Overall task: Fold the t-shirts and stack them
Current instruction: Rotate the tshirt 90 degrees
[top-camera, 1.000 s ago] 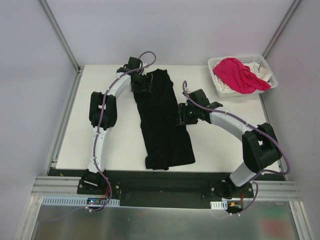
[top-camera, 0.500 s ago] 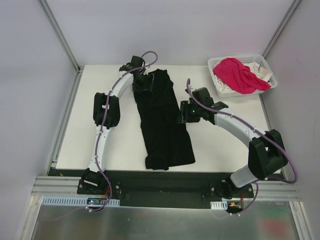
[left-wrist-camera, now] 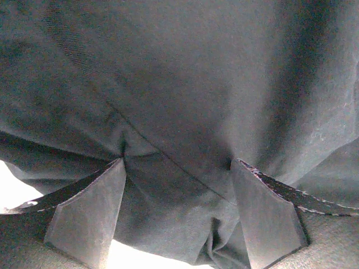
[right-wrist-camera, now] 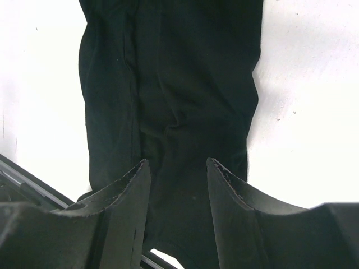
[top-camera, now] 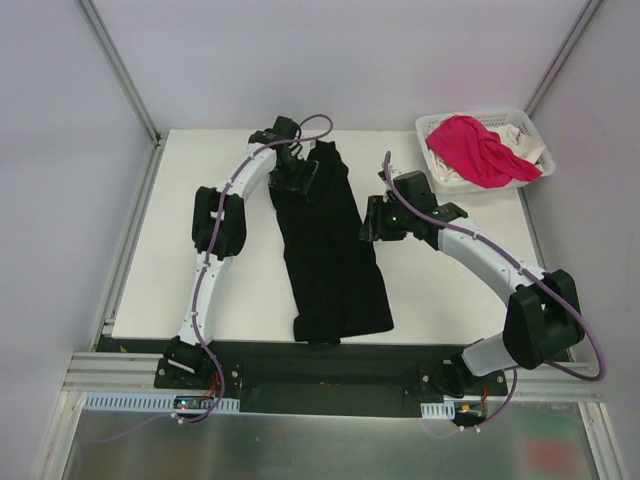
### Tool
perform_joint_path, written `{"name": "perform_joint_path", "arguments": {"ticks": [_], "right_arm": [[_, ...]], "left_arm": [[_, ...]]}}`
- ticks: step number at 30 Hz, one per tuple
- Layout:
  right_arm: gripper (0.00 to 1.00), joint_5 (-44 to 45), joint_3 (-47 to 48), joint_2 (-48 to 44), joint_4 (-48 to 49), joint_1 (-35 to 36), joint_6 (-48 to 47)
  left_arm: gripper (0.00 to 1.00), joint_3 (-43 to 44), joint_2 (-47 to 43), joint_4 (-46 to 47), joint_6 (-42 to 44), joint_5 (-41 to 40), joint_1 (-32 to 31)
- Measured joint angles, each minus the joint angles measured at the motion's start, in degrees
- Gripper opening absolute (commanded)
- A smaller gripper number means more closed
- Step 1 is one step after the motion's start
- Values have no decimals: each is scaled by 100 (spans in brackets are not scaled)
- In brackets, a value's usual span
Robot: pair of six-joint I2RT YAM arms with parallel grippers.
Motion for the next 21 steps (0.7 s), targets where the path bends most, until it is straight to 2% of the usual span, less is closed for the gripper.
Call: {"name": "perform_joint_path", "arguments": {"ticks": [6,12,21], "right_arm": [[47,0,0,-68,2,-17,0],[48,-76,-63,-122,37,-15,-2],[48,-212,-474,-153,-118,55,-92]], "left_arm": [[71,9,0,-339,540,-278,-339],[73,-44,-35,-420,647,-525,-527],[77,-1644,-999,140,164,-861,-544]]}}
